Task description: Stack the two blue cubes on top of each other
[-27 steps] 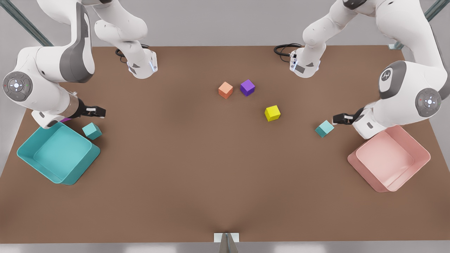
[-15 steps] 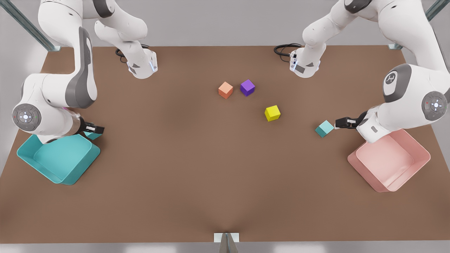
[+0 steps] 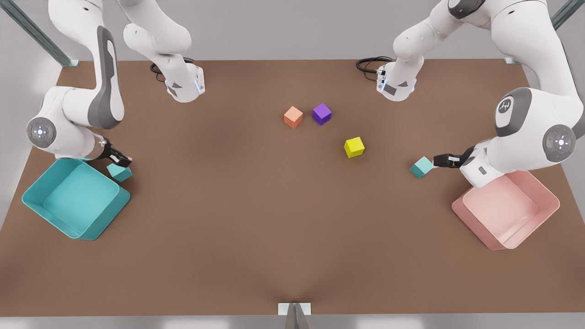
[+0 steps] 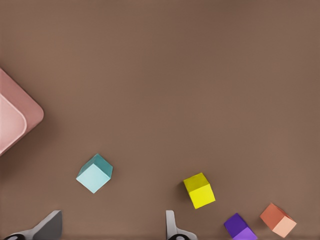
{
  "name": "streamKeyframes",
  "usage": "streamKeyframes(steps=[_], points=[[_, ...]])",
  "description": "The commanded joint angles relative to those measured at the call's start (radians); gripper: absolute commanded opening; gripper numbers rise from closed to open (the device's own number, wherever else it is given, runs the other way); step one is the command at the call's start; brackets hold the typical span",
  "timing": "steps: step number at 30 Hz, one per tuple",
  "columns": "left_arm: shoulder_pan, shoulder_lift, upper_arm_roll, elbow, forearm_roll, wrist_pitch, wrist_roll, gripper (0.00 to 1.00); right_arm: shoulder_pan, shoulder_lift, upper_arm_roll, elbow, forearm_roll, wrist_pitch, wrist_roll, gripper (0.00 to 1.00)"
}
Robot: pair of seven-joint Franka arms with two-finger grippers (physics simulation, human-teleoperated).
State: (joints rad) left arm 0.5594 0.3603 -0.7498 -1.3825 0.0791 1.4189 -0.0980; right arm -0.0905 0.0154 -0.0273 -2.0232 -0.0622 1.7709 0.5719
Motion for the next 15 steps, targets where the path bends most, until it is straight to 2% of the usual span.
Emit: streamKeyframes(steps=[1, 7, 15], points=[[-0.001, -0.001, -0.002, 0.000, -0.001, -0.006, -0.006, 1.00, -0.014, -0.005, -0.006, -0.046, -0.002, 0.235, 0.220, 0.99], [-0.003, 0.008, 0.000, -0.001, 0.004, -0.028, -0.008, 1.00, -0.028, -0.005, -0.019, -0.153, -0.005, 0.395, 0.206, 0.99], [0.000, 0.009, 0.000, -0.013, 0.030, -0.029, -0.008, 1.00, -0.061, 0.018, -0.033, -0.213, -0.004, 0.450, 0.161, 0.99]])
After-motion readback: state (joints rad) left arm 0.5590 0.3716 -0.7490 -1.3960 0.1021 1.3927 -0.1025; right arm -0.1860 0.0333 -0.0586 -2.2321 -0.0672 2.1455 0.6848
